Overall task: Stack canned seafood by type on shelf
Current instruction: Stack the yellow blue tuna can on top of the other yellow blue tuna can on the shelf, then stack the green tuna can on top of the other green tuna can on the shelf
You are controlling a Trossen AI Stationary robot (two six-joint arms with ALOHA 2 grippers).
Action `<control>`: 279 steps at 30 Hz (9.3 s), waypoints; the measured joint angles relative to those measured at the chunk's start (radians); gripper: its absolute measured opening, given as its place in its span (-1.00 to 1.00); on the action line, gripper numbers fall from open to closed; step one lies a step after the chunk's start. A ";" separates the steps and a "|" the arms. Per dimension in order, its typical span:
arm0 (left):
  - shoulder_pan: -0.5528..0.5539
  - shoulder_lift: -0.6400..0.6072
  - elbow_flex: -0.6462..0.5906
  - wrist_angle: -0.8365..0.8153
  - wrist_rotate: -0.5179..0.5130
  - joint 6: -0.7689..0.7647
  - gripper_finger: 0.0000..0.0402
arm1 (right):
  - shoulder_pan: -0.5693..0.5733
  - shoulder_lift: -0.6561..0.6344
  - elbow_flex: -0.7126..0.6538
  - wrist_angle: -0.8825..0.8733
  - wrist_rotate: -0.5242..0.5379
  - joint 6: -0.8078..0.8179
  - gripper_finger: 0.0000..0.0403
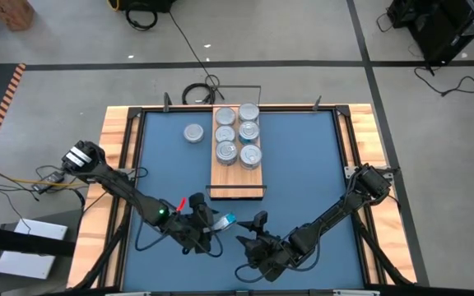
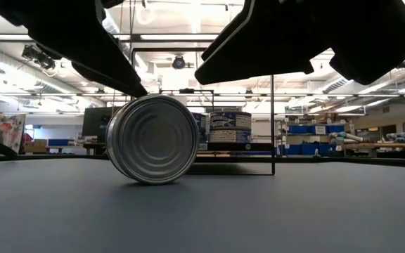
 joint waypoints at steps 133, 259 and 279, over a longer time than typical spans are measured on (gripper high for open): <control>0.817 -0.507 -0.153 0.032 0.101 1.316 -0.30 | 0.010 -0.001 -0.001 -0.025 -0.010 0.053 0.24; 0.951 -0.953 -0.473 0.155 0.610 0.830 -1.00 | -0.176 -0.275 -0.521 0.590 -0.505 0.156 -1.00; 0.951 -0.951 -0.473 0.098 0.601 0.833 -1.00 | -0.171 -0.655 -0.653 0.541 -0.442 0.016 -0.99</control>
